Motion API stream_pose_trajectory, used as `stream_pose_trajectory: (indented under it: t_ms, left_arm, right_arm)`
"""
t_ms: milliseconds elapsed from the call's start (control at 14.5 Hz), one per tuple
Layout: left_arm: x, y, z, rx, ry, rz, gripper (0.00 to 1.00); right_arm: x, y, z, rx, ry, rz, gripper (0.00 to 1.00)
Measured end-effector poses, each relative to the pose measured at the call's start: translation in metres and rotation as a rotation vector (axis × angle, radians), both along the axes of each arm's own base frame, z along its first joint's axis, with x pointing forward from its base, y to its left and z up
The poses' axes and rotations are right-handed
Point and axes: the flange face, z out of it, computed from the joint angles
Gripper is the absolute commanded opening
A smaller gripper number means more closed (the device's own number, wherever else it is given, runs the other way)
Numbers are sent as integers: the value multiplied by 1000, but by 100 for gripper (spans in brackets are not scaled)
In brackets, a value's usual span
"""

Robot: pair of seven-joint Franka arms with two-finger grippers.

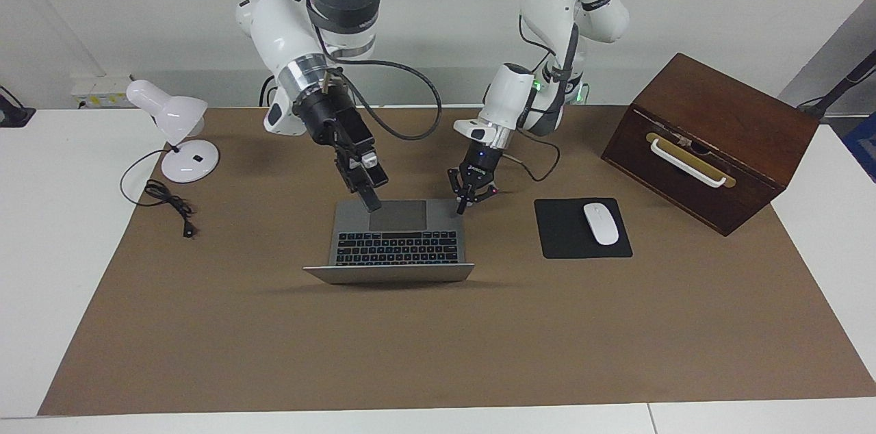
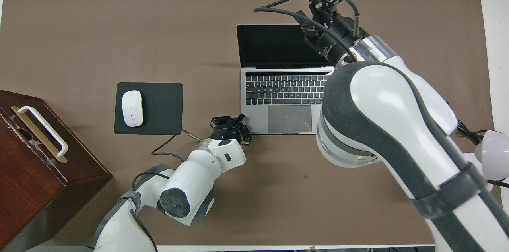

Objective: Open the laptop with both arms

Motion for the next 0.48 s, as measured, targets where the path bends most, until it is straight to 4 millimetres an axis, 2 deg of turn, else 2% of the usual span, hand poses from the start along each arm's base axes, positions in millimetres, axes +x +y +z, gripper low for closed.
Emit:
stream_pose_trajectory:
  t_ms: [276,483]
  left_arm:
    - [9,10,19,12,44,21,0]
    - [18,18,38,15,72,37,0]
  right_arm:
    - [30,-58,35,-156,-63,105,100]
    - [45,-89,39,-302,-55,180,100]
